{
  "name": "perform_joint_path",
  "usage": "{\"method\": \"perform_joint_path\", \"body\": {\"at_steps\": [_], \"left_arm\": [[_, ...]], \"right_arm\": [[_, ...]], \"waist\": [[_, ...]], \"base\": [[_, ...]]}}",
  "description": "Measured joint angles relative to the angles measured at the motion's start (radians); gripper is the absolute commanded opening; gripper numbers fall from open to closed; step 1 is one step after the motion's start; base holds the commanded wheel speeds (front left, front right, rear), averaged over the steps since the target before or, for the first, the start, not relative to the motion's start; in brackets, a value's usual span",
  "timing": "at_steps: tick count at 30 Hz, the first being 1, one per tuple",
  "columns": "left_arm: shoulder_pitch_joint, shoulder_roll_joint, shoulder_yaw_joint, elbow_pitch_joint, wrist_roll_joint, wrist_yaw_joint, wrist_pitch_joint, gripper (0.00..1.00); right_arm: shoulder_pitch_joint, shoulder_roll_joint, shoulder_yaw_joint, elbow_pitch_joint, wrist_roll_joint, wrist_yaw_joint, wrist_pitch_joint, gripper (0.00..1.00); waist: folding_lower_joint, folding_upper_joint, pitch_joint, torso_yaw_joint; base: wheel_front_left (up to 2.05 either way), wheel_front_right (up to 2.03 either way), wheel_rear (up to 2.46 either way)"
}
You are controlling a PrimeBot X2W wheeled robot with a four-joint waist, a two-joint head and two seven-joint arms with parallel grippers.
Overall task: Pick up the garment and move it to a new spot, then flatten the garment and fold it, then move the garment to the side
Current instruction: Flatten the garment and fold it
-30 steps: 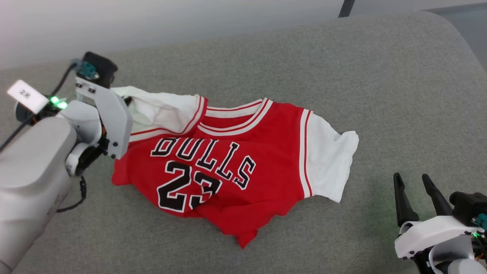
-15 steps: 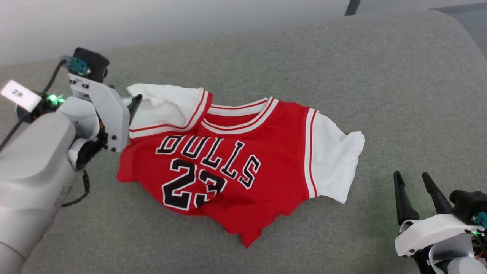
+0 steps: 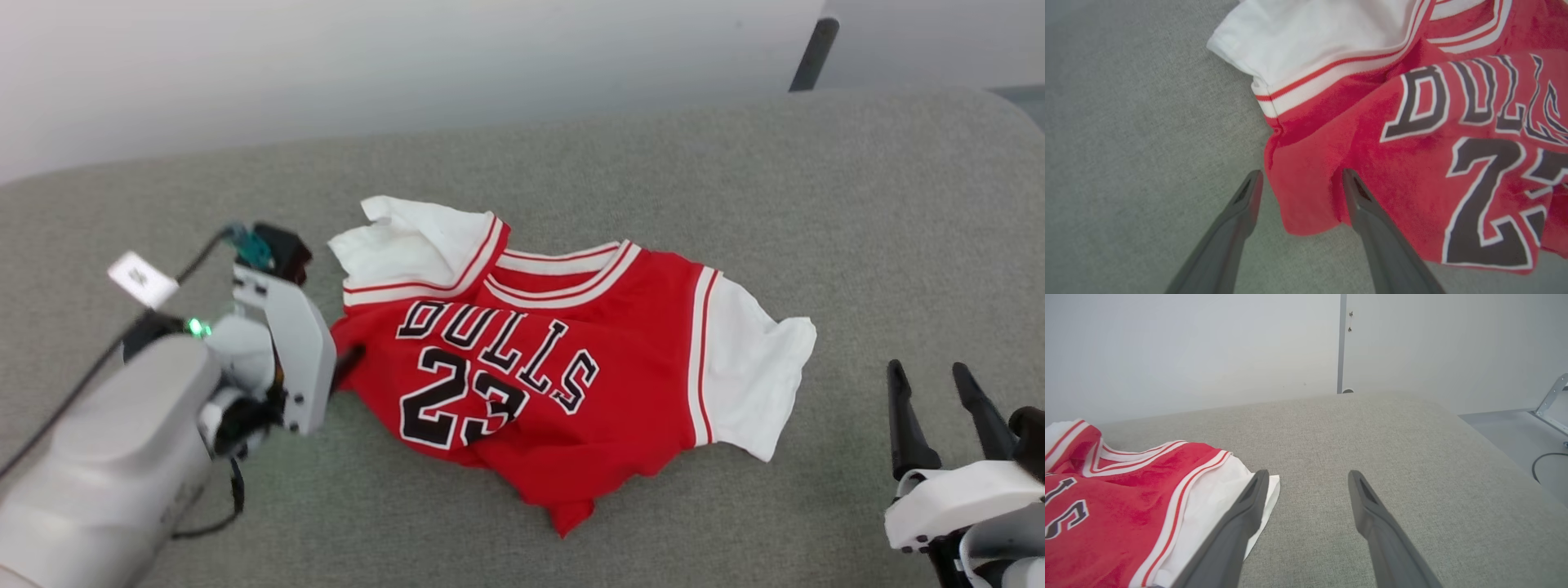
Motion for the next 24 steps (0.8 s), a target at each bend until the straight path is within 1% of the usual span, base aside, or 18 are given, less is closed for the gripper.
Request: {"method": "perform_joint_path", "body": {"at_steps": [6,13,17,24], "left_arm": [[0.063,-0.013,-0.012,0.0,-0.023,0.003,0.002,1.0],[0.09,-0.04,0.001,0.054,-0.061,-0.008,-0.026,1.0],[0.09,-0.05,0.002,0.073,-0.074,-0.022,-0.036,1.0],[0.058,-0.051,-0.021,0.095,-0.059,-0.032,-0.045,1.0]], "right_arm": [[0.009,-0.02,0.003,-0.047,-0.018,0.0,-0.034,1.0],[0.027,-0.018,0.013,-0.082,-0.029,0.0,-0.024,1.0],[0.031,-0.02,0.013,-0.095,-0.031,0.0,-0.02,1.0],[0.034,-0.015,0.018,-0.104,-0.031,0.0,-0.016,1.0]], "waist": [[0.0,0.0,-0.045,0.019],[0.0,0.0,-0.078,0.021],[0.0001,0.0,-0.076,0.012],[0.0,0.0,-0.045,-0.004]], "base": [[0.0,0.0,0.0],[0.0,0.0,0.0],[0.0,0.0,0.0],[0.0,0.0,0.0]]}}
